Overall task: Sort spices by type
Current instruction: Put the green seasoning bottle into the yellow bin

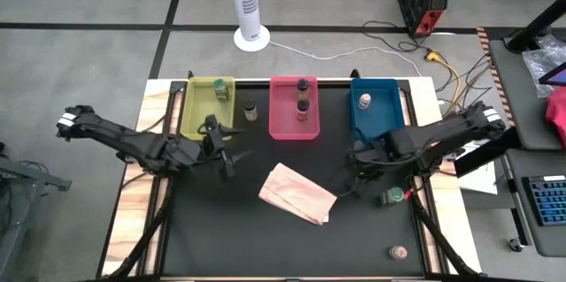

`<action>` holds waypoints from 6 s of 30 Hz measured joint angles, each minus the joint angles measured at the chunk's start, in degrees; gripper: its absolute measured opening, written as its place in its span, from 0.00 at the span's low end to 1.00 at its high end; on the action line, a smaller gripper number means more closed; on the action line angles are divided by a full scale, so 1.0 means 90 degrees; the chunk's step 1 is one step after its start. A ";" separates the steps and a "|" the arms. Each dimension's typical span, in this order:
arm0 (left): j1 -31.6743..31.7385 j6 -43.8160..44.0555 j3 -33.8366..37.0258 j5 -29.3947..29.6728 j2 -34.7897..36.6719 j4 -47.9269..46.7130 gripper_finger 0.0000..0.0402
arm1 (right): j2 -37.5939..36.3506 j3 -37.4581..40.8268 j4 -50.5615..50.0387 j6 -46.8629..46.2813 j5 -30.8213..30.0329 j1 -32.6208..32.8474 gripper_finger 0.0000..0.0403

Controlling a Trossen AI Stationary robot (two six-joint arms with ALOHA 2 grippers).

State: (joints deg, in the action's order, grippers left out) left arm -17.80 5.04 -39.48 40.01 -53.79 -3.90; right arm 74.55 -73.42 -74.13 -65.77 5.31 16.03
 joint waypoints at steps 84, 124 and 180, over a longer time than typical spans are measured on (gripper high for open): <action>-0.0066 -0.0038 -0.0467 -0.1884 -0.2406 0.0051 0.72 | 0.3192 -0.2145 0.3531 0.8493 -0.3663 0.0247 0.49; -0.0641 -0.0127 0.0072 -0.0136 -0.2602 0.1888 0.45 | 0.2027 -0.1869 0.4146 0.8809 -0.3120 -0.0302 0.84; -0.1129 -0.1182 0.0820 -0.0017 -0.2256 0.4794 0.67 | 0.2333 0.1592 1.2697 0.9089 -0.0359 -0.0772 0.47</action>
State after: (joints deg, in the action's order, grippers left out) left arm -27.97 -5.60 -32.10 39.86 -74.09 39.24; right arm 95.55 -59.09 40.15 16.03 2.07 9.08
